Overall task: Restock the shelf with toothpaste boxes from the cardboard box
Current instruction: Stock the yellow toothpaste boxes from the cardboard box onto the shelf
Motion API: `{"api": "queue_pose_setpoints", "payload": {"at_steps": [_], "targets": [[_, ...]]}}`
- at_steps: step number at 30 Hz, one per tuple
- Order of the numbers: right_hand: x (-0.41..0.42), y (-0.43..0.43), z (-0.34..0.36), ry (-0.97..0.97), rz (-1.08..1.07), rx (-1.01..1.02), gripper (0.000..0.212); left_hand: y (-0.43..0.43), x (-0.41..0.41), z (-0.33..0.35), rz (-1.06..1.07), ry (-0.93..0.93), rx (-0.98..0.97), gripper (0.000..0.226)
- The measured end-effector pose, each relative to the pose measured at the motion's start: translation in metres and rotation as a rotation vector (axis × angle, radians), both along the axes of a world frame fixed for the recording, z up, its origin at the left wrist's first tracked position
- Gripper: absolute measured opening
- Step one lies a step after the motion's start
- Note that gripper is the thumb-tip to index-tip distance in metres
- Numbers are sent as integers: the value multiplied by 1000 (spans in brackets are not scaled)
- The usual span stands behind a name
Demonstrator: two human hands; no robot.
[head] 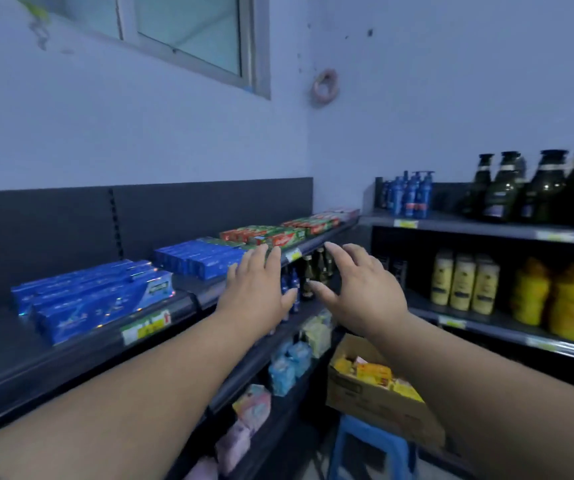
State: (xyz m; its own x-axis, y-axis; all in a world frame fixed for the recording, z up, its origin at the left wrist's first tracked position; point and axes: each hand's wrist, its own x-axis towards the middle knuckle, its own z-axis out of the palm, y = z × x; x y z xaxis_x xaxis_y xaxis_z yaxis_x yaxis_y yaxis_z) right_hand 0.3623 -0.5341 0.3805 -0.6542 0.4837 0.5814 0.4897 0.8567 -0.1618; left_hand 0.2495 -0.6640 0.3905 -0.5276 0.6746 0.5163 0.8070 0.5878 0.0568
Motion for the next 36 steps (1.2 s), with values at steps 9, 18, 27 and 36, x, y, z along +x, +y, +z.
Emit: {"api": "queue_pose_setpoints", "payload": {"at_steps": [9, 18, 27, 36], "targets": [[89, 89, -39, -21, -221, -85, 70, 125, 64, -35, -229, -82, -40, 77], [72, 181, -69, -80, -363, -111, 73, 235, 34, -66, -312, -118, -76, 76], [-3, 306, -91, -117, -477, -151, 75, 372, -50, -89, -393, -122, -107, 76], [-7, 421, -142, -224, -521, -175, 73, 486, -68, -140, -414, -168, -200, 75]]}}
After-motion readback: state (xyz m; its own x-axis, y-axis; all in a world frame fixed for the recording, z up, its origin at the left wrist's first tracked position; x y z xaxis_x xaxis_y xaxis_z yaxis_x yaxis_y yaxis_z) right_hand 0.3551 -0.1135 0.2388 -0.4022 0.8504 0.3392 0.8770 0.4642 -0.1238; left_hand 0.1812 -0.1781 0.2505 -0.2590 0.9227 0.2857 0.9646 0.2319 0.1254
